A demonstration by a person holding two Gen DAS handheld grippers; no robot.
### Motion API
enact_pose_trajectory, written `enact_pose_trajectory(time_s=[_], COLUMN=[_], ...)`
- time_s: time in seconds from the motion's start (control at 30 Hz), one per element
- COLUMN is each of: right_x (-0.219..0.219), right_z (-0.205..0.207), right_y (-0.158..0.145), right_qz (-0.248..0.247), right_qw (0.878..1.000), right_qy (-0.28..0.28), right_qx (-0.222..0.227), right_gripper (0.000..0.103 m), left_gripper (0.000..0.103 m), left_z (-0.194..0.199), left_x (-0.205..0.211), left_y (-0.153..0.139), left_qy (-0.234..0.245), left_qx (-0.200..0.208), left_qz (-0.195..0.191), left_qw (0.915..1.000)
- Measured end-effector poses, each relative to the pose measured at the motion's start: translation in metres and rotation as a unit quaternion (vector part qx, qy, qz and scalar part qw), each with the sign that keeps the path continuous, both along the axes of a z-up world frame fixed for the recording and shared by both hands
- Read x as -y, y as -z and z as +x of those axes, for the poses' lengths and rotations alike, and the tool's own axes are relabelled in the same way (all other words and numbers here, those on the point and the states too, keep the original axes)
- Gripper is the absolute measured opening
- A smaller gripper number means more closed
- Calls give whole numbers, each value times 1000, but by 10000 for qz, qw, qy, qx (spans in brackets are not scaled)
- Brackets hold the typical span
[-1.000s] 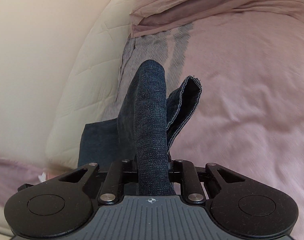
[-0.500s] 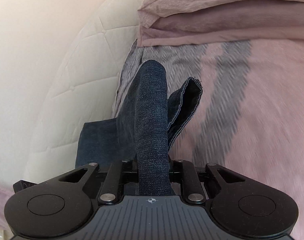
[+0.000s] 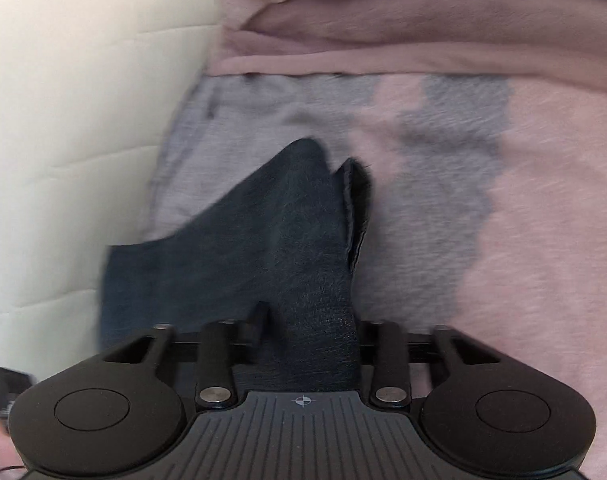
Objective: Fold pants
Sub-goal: 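Lift the folded jeans with both grippers and carry them toward the pillows, then lower the jeans onto the bed beside the pillows and open both grippers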
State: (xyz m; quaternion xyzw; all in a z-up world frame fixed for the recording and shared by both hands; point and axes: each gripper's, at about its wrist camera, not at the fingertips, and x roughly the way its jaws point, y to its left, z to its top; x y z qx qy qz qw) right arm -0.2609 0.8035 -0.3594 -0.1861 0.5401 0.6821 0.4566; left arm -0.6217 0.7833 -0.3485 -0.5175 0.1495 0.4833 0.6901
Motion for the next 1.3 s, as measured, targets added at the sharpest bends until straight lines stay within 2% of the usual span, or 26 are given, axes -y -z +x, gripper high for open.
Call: enact_pose_trajectory(time_s=[0.07,0.17,0.27,0.33,0.5,0.6,0.67,0.77,0.83,0.93,1.03,1.13,1.23,1.3], right_x=[10,29,37,34,25,16,12,7,14,36,74,112,134,136], right_z=[1,3,-1,-12,-42,-56,-60,-60,-58,-55,-57,-68,-79,-85], right_y=[-11,-33,-51,-57,-47,-32,-17,3,-5,-24,-41,-51,-46,-30], right_qz=[353,966,1492,1784,2132,2259,2095,1811,1862,1914,2062,2031,1855,1582], right_qw=[9982,9874,9761,9682,9531,9432,9452,9497,9479,9474,9487,9478,9497,9512], right_qy=[55,204,312,168,-126,-192,-282,-418,-371,-293,-225,-273,-325,-422], right_qx=[482,1235,1549,1746,2146,2427,2487,2521,2557,2549,2386,2444,2501,2615], right_gripper=[46,46,46,41,26,22,22,22,22,22,22,22,22,22], left_gripper=[31,27,21,19,17,16,11,11,11,11,11,11,12,12], left_z=[-1,5,13,22,49,55,55,50,45,33,26,33,49,58], left_x=[4,10,9,3,-34,-53,-59,-57,-53,-40,-4,42,81,95], left_y=[-7,-29,-52,-63,-63,-44,-23,2,0,-16,-37,-53,-51,-39], left_qy=[24,67,14,30,81,12,7,41,-89,-291,-276,-62,226,389], left_qx=[-251,-787,-1317,-1601,-1918,-2137,-2370,-2512,-2551,-2395,-2303,-2237,-2441,-2565], left_qz=[110,380,850,1187,1550,1363,1086,953,904,818,866,908,853,645], left_qw=[9996,9962,9876,9799,9691,9673,9654,9632,9626,9670,9689,9704,9657,9636])
